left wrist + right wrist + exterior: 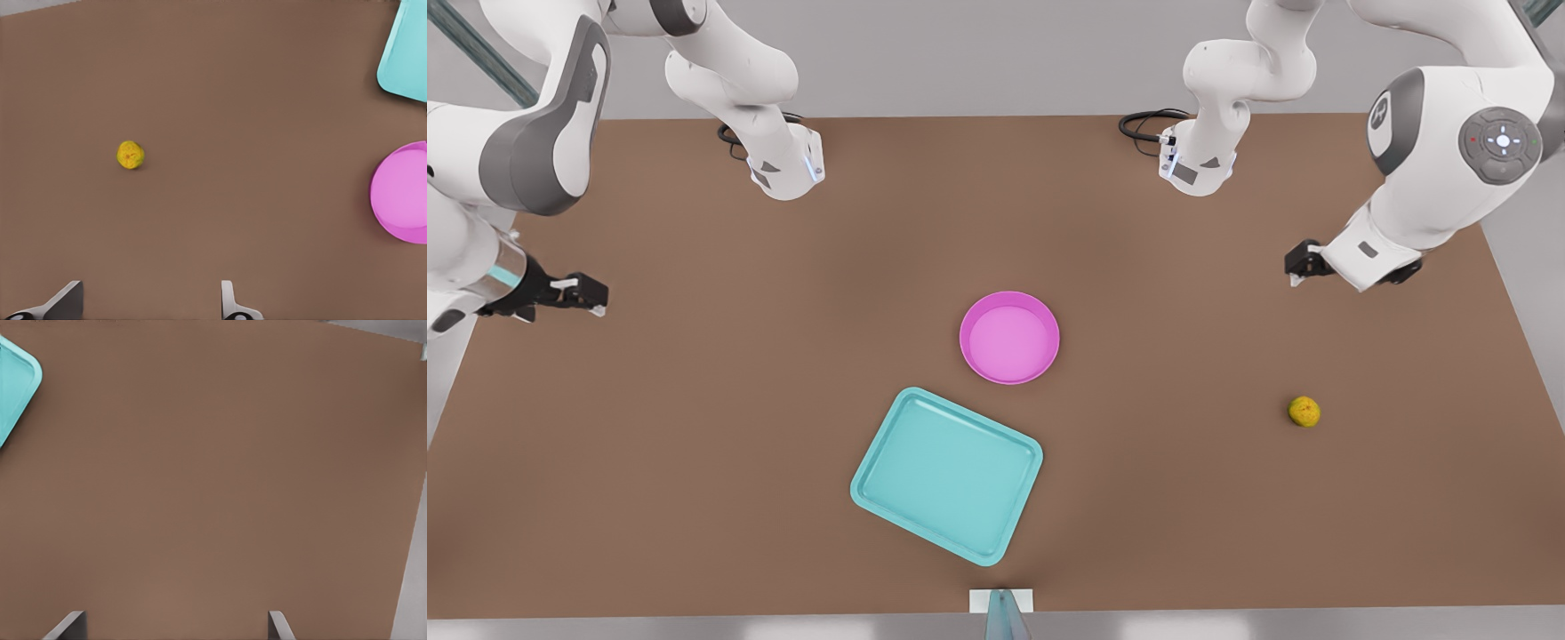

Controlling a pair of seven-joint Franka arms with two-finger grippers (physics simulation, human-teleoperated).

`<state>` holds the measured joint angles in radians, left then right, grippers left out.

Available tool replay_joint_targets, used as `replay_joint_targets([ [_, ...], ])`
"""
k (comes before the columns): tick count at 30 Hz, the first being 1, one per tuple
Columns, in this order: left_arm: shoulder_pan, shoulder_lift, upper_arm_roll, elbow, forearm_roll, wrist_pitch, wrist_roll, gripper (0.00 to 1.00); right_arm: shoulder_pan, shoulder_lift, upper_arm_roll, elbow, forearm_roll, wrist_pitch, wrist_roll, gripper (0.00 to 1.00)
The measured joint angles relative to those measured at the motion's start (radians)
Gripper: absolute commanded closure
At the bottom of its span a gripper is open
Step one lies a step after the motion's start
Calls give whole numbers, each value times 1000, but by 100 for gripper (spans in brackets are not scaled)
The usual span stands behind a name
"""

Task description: Place the orange on the plate with the left arm and the plate on the tray with the right arm

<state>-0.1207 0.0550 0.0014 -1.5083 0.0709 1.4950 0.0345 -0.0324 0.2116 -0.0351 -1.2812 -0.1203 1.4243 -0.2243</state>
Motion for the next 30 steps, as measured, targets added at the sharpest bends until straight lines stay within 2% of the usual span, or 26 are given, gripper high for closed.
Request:
replay_joint_targets([
  [2, -6, 40, 9, 11, 3, 15, 1, 0, 0, 1, 0, 0, 0, 20, -13, 0],
  [4, 9, 170, 49, 19, 2, 23, 2, 0, -2, 1, 0, 0, 0, 34, -24, 0],
  [9, 206, 503, 60, 38, -23, 180, 27, 0, -3, 3, 0, 0, -2, 53, -47, 0],
  [12, 271, 606, 56, 36, -29, 317, 67, 0, -3, 4, 0, 1, -3, 60, -58, 0],
  [19, 269, 653, 39, 7, -62, 516, 140, 0, -4, 15, 0, 0, -4, 67, -79, 0],
  [30, 272, 702, 40, -22, -66, 570, 207, 0, -6, 27, 0, 1, -3, 70, -100, 0],
])
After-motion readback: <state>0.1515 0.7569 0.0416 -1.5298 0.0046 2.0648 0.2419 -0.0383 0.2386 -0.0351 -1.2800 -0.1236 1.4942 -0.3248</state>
